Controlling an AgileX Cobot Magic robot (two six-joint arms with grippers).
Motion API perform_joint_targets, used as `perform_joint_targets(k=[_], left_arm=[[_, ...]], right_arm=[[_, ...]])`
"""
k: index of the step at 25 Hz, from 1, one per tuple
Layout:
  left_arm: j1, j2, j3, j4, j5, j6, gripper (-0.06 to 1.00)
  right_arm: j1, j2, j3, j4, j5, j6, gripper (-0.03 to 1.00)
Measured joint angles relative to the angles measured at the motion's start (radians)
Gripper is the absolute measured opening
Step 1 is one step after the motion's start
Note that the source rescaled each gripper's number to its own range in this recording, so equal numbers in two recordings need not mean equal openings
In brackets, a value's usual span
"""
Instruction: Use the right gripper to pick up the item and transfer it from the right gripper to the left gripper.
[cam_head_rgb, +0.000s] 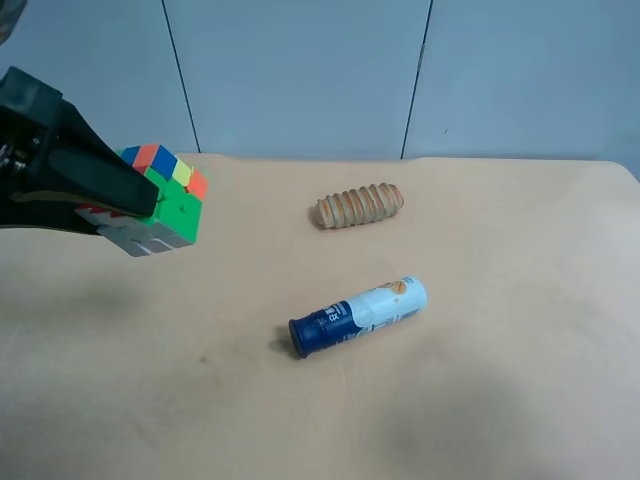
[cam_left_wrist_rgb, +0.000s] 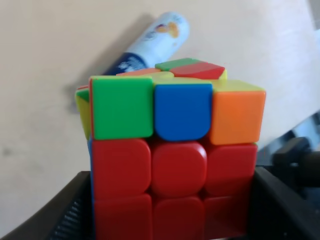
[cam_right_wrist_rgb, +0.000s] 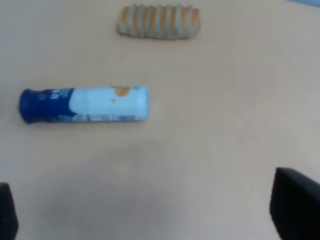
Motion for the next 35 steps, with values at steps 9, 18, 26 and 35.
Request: perform_joint_targets(k=[9,18,26,35], left_arm=[[0.133,0.006,0.000,0.296,0.001,-0.114,0.00],[0.314,0.176,0.000,0.465,-0.021,-0.118,0.00],[0.361,0.302,0.000,0.516,-0.151,-0.118,0.00],[0.362,0.440,0.000,0.520,-0.328,-0.118,0.00]], right_arm=[[-0.062,0.000,0.000,0.000,-0.002,0.000,1.00],[-0.062,0.000,0.000,0.000,-0.002,0.000,1.00],[-0.062,0.000,0.000,0.000,-0.002,0.000,1.00],[-0.062,0.000,0.000,0.000,-0.002,0.000,1.00]])
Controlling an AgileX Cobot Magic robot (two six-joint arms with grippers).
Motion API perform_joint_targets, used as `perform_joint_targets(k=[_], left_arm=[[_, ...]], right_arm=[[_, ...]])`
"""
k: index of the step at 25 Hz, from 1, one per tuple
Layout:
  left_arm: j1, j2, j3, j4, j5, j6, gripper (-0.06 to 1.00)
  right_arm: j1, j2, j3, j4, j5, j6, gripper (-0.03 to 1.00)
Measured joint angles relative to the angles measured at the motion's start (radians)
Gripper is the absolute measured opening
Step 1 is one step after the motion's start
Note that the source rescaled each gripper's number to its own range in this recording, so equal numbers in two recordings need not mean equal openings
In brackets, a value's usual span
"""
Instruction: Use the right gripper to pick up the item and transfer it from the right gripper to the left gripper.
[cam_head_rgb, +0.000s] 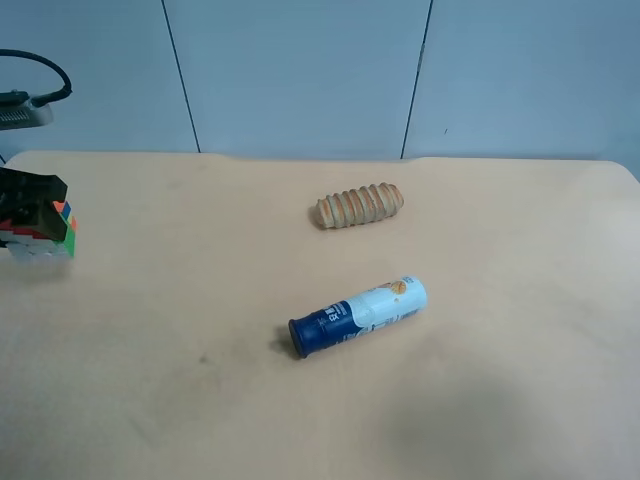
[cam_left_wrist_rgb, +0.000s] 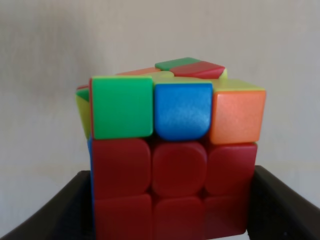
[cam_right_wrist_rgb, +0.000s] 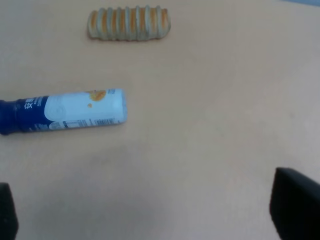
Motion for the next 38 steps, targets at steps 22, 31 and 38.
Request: perform_joint_targets(k=[22,31,38], left_arm=[[0.000,0.218,-0.011,0.000,-0.043,-0.015,0.94],[0.000,-0.050,-0.188,-0.004,0.301,-0.018,0.99],[0.000,-0.346,-0.203,-0.029,0.504,-0.021,0.99]], right_arm=[[0.000,0.000,0.000,0.000,0.000,0.000,1.00],[0.000,0.000,0.000,0.000,0.000,0.000,1.00],[0.000,0.000,0.000,0.000,0.000,0.000,1.00]])
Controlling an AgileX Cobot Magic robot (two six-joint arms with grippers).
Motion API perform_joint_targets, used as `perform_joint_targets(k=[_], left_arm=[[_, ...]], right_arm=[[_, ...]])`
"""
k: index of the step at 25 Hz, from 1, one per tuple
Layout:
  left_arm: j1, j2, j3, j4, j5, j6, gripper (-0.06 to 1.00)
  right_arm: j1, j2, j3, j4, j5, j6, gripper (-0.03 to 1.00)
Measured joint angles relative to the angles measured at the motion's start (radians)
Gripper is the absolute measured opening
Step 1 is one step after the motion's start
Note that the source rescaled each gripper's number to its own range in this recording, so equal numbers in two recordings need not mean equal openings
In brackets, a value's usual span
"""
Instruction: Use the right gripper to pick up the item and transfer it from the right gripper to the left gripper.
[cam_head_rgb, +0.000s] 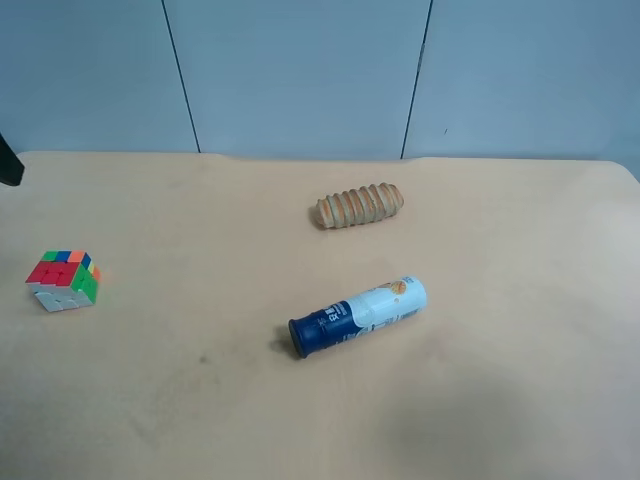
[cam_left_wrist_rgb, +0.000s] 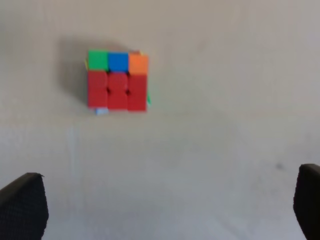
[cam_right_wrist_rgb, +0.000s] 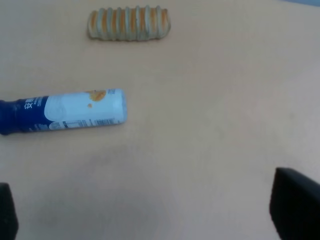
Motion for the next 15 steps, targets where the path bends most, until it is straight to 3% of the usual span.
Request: perform_joint_targets(k=[15], left_arm=[[0.000,-0.683,0.398,-0.034,0.067,-0.006,1.00]], right_arm=[[0.000,0.000,0.000,0.000,0.000,0.000,1.00]])
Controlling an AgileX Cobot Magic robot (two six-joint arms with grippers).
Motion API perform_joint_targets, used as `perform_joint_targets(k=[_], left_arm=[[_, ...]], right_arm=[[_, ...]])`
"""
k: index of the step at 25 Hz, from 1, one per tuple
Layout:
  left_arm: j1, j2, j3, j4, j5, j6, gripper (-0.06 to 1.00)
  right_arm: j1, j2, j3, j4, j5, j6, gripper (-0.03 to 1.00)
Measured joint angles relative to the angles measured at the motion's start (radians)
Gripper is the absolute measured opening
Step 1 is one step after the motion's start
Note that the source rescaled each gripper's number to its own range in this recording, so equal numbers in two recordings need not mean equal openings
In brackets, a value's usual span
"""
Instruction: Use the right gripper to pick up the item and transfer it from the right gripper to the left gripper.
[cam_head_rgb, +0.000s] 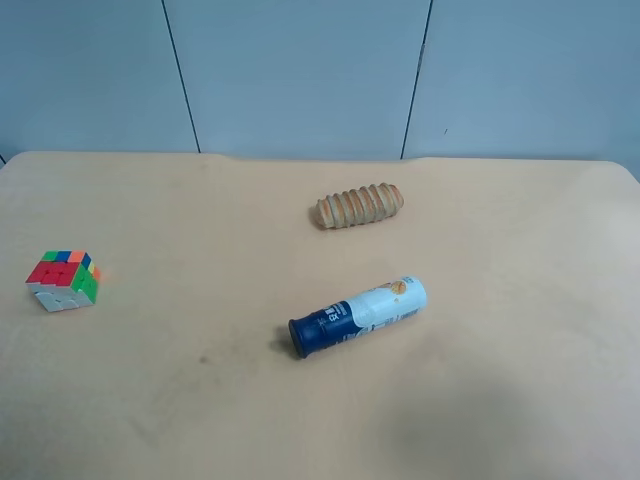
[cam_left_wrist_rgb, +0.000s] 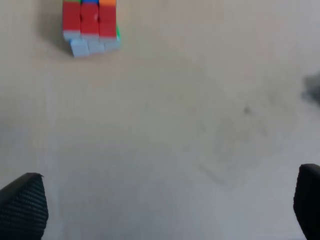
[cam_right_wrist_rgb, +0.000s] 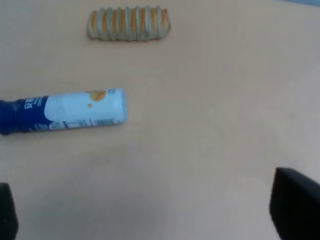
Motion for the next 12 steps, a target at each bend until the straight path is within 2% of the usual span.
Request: perform_joint_targets(k=[4,6,9,12], left_arm=[[0.000,-0.166,0.072,0.017,0.007,0.000,1.00],[0.000,-0.233,0.079,0.060,0.013,-0.006,1.00],[0.000,-0.315,0.089,0.171,0.019,-0.026,1.00],[0.000,-0.382,0.110,0.228,0.026,-0.038,1.00]], right_arm=[[0.000,0.000,0.000,0.000,0.000,0.000,1.00],[0.000,0.000,0.000,0.000,0.000,0.000,1.00],[0.000,0.000,0.000,0.000,0.000,0.000,1.00],[0.000,0.000,0.000,0.000,0.000,0.000,1.00]])
